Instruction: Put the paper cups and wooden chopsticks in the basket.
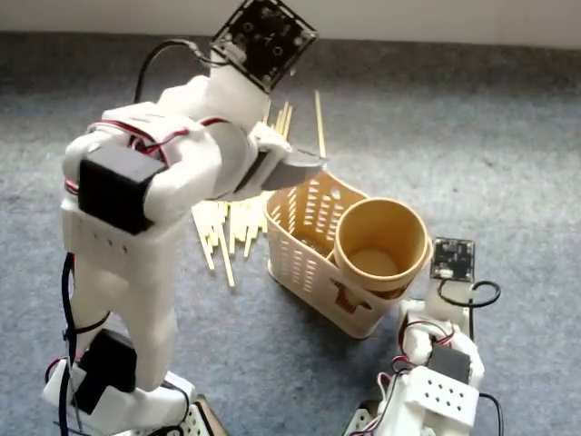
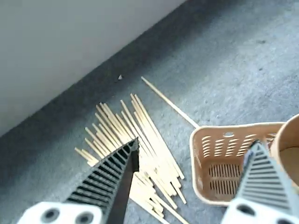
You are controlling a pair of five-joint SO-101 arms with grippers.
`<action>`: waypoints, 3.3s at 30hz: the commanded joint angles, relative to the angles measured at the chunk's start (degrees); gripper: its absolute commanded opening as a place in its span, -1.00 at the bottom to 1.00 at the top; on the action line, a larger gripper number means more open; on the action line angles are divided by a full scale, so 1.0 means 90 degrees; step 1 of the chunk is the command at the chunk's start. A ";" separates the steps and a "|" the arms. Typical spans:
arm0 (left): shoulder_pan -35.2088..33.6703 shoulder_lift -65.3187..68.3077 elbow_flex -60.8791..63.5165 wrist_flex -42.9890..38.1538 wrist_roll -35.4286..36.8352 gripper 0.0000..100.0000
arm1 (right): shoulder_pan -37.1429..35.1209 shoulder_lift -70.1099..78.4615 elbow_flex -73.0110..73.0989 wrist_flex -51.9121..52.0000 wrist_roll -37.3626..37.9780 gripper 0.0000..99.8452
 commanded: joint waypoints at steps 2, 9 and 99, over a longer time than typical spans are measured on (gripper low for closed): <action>-0.0630 -0.0015 0.1705 -0.0615 0.0059 -0.28 | 0.1236 -0.0063 -0.0239 0.0112 -0.0078 -0.90; -0.0737 -0.0015 0.3365 -0.1856 0.0049 -0.28 | 0.1597 -0.0054 -0.2623 0.2173 -0.0371 -0.90; -0.2701 0.2574 -0.3443 0.0137 0.0781 -0.35 | 0.0884 -0.0063 -0.4957 0.4957 -0.0195 -0.90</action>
